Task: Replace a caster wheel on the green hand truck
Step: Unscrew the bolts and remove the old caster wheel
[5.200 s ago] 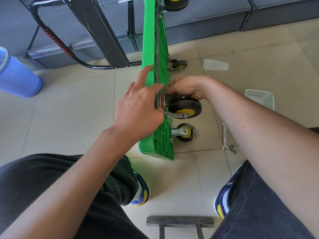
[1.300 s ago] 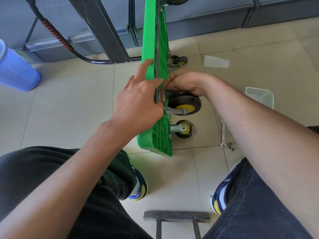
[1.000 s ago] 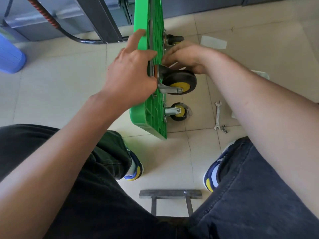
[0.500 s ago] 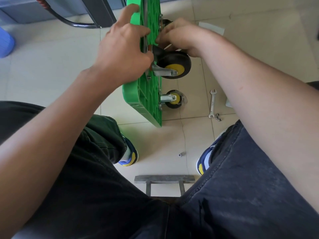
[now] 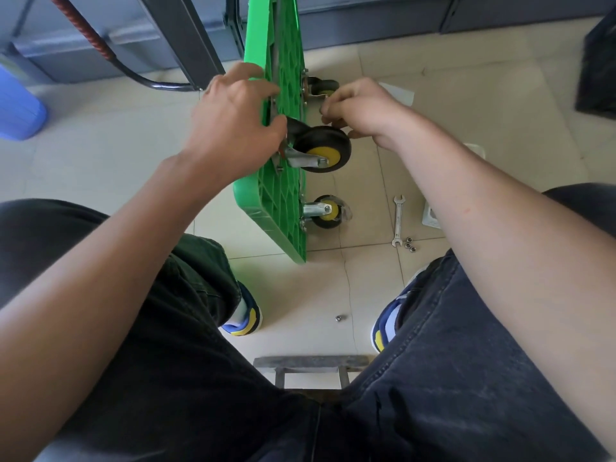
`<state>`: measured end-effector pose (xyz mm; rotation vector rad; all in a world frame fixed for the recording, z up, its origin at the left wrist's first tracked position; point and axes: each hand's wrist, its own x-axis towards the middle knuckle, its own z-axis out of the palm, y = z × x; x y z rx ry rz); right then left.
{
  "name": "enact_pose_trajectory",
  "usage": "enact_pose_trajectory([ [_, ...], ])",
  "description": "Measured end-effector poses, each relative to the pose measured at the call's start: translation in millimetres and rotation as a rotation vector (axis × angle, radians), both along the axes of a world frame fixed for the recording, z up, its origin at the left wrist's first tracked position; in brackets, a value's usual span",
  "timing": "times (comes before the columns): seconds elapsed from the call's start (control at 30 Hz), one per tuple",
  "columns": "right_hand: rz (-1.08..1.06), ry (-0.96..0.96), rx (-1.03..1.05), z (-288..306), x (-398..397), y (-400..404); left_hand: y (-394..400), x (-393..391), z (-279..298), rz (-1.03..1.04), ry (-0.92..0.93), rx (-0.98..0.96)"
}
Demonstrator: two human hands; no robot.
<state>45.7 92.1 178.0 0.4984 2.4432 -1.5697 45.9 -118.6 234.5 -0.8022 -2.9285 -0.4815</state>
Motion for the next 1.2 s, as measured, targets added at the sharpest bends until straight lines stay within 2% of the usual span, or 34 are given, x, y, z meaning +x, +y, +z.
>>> enact_pose_trajectory([
  [0.3,-0.085,0.078,-0.004,-2,39,20,30,62,-5,-0.106,0.101,-0.023],
  [0.4,-0.149,0.104,-0.029,-11,51,34,43,80,-17,-0.173,0.072,0.005],
  [0.53,-0.229,0.071,-0.031,-33,68,54,59,97,-52,-0.190,-0.108,-0.002],
  [0.73,-0.228,-0.086,0.022,-88,104,68,76,109,-124,-0.159,-0.395,-0.096],
  [0.83,-0.209,-0.176,0.070,-117,127,64,83,113,-154,-0.135,-0.507,-0.199],
  [1.2,-0.135,-0.479,0.022,-222,199,29,72,135,-269,-0.028,-0.876,-0.329],
])
